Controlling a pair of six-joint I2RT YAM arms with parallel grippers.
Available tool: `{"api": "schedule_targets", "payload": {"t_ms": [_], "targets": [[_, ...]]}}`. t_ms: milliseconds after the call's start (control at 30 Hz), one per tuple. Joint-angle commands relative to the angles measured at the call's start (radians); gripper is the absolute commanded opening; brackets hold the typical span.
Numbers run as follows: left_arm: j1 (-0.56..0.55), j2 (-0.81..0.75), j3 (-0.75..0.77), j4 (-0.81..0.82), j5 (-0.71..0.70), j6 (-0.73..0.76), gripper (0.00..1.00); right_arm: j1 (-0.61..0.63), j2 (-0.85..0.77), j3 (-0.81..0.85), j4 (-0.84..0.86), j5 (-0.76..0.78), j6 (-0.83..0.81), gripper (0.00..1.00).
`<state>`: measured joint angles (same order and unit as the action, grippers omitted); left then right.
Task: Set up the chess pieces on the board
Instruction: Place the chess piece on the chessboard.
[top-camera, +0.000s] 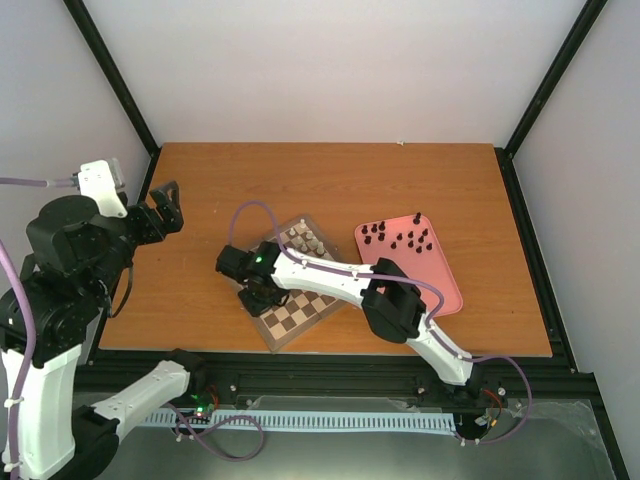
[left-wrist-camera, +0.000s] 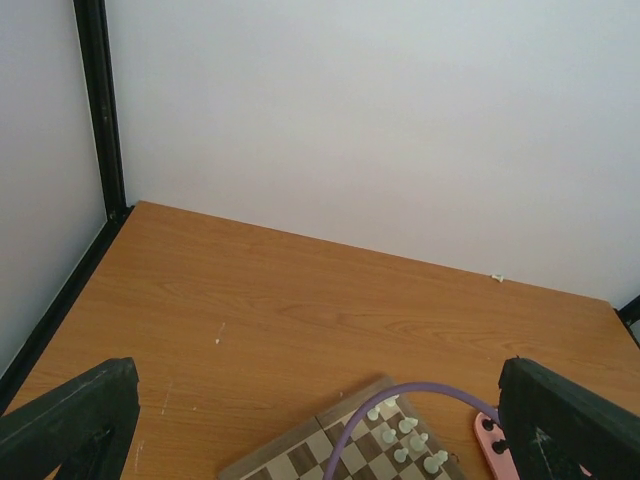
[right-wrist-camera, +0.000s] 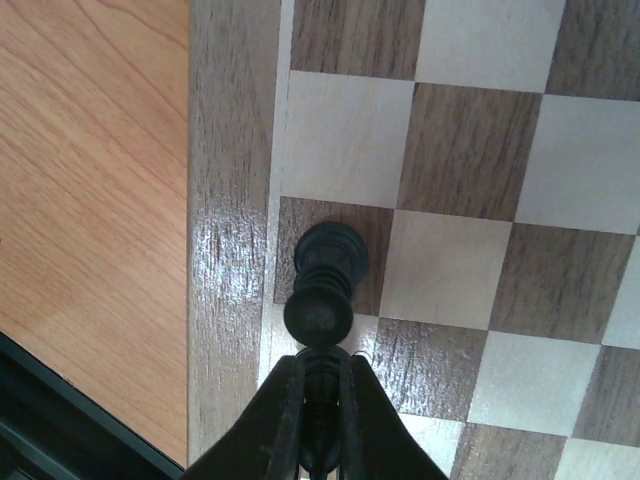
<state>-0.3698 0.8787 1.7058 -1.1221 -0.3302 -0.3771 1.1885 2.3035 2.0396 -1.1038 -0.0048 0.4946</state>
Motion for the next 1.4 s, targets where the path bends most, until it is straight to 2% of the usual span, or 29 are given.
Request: {"api": "schedule_targets", "payload": {"t_ms": [0, 233, 433, 967, 1267, 1367], "targets": [[0.003, -0.007, -0.001, 0.004, -0.013, 0.025, 1.0, 0.003, 0.032, 0.041, -0.013, -0.01, -0.005, 0.05], [0.003, -0.013, -0.007, 0.001, -0.013, 0.03, 1.0, 0.003, 0.062, 0.076, -0.034, -0.007, -0.007, 0.06], [0.003, -0.014, -0.02, 0.002, -0.008, 0.028, 1.0, 0.003, 0.054, 0.079, -0.044, -0.003, -0.011, 0.13], [0.003, -0.017, -0.04, 0.002, 0.004, 0.023, 1.0, 0.004, 0.018, 0.026, -0.02, -0.028, -0.021, 0.14], [0.003, -0.021, -0.038, 0.001, 0.009, 0.025, 1.0, 0.005, 0.002, 0.027, -0.008, -0.013, -0.021, 0.24], [0.003, -0.023, -0.037, 0.001, 0.011, 0.025, 1.0, 0.005, -0.013, 0.036, -0.005, -0.006, -0.025, 0.3]]}}
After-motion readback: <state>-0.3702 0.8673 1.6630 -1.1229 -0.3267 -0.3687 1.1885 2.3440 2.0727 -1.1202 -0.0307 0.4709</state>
